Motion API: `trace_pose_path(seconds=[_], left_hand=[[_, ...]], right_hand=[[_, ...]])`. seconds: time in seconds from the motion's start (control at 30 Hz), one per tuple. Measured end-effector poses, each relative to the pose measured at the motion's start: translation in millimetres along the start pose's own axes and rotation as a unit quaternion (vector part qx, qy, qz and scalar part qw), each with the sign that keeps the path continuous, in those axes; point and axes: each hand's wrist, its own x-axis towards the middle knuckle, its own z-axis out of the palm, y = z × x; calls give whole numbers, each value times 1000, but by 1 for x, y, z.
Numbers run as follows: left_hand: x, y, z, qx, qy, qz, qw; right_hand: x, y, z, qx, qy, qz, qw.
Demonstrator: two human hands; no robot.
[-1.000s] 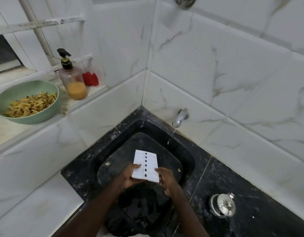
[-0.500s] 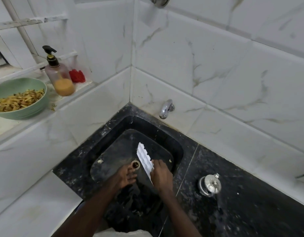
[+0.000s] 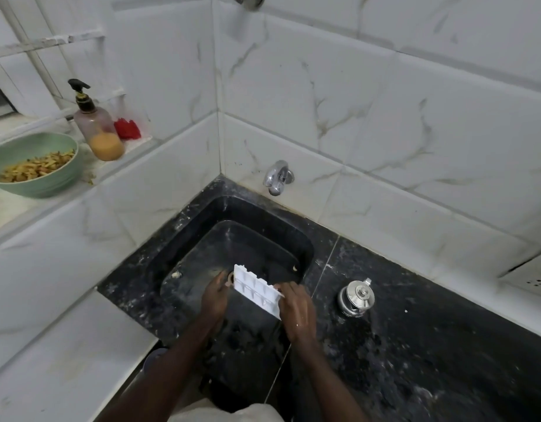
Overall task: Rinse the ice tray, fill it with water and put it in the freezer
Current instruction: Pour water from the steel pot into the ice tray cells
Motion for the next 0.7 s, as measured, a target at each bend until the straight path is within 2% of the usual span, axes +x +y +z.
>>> trace_pose_path(seconds=[0.13,0.27,0.43,0.57,0.7], left_hand=[[-24,5,0,18,-2,37,999],[-43,11,-3,26,43,58,997],[-47,6,-11,37,80,42,995],[-39,8,-13,16,91,38,995],[-26,17,-11,-21,87,32,996]], right_hand=[[-10,0,-7,-4,4,-42,999],[-25,-1,-7,14,-6,-53,998],[-32,6,-8,96,5,9,995],[-35,11,-8,118,13,49,992],[-31,10,-8,118,44,33,992]])
